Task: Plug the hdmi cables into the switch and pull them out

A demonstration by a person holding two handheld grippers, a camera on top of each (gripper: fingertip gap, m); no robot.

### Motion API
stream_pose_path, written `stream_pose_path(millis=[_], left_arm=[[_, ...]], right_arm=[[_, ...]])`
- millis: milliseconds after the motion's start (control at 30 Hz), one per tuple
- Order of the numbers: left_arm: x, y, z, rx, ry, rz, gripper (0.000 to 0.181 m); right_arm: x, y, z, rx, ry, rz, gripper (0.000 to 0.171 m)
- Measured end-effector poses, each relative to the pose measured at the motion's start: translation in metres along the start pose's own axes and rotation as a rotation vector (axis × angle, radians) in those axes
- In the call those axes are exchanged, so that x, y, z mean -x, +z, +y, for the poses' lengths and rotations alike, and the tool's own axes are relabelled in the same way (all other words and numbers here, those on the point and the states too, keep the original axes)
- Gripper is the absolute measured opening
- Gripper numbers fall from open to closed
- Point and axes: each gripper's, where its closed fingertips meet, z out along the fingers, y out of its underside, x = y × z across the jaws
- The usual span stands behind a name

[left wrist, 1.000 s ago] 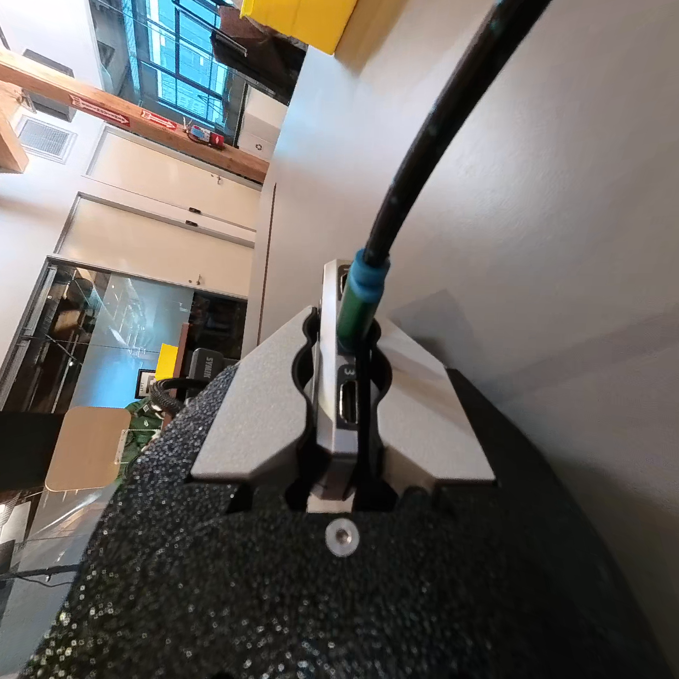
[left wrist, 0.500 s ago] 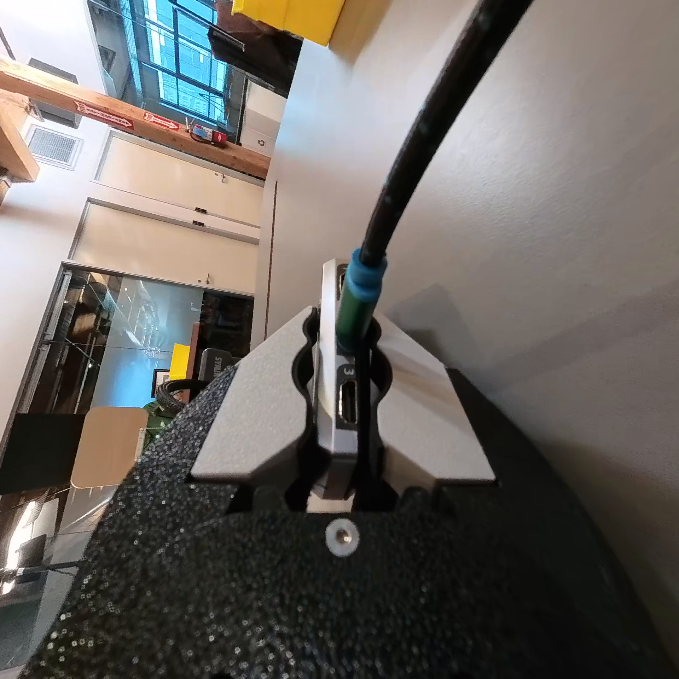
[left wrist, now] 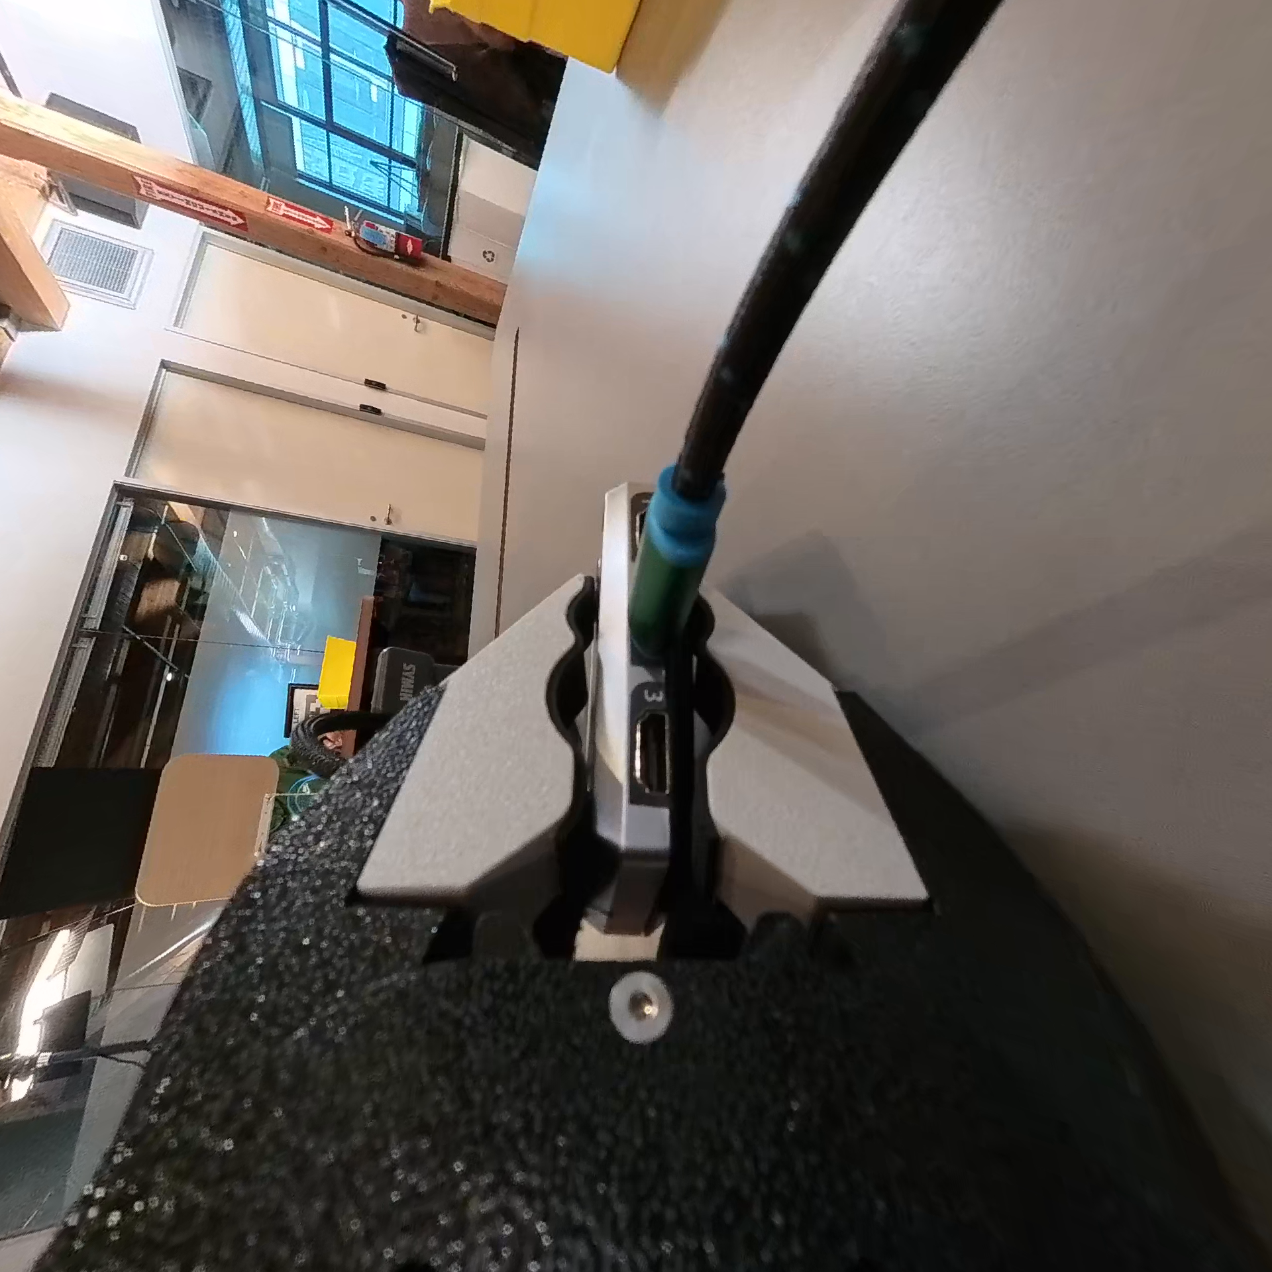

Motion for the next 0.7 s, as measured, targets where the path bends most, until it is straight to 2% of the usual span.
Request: stream_pose_path(millis=[133,233,333,400,467,533,600,667,700], left_arm=[[0.000,-0.001,-0.001,-0.011,-0.016,0.007,0.024],[0.000,-0.003,-0.001,-0.026,-0.045,0.019,0.025],[0.000,-0.004,-0.002,-0.038,-0.072,0.031,0.025],[0.000,-0.004,-0.002,-0.044,-0.082,0.037,0.025],[0.000,-0.004,-0.003,-0.047,-0.087,0.041,0.025],[0.000,-0.004,0.000,-0.041,-0.083,0.040,0.024],[0.001,-0.005,0.001,-0.050,-0.100,0.047,0.024],[-0.003,-0.003,-0.003,-0.060,-0.030,0.046,0.024],[-0.004,-0.004,-0.006,-0.079,-0.039,0.054,0.024]], right_arm=[[0.073,0.035,-0.125,-0.359,-0.207,-0.042,0.054],[0.127,0.073,-0.188,-0.567,-0.380,0.009,0.055],[0.170,0.087,-0.237,-0.776,-0.443,0.022,0.055],[0.187,0.096,-0.257,-0.829,-0.490,0.031,0.054],[0.196,0.100,-0.271,-0.878,-0.508,0.039,0.043],[0.201,0.102,-0.279,-0.907,-0.526,0.050,0.034],[0.201,0.101,-0.279,-0.927,-0.520,0.084,0.032],[0.198,0.095,-0.278,-0.935,-0.491,0.098,0.009],[0.197,0.093,-0.277,-0.944,-0.474,0.084,0.009]])
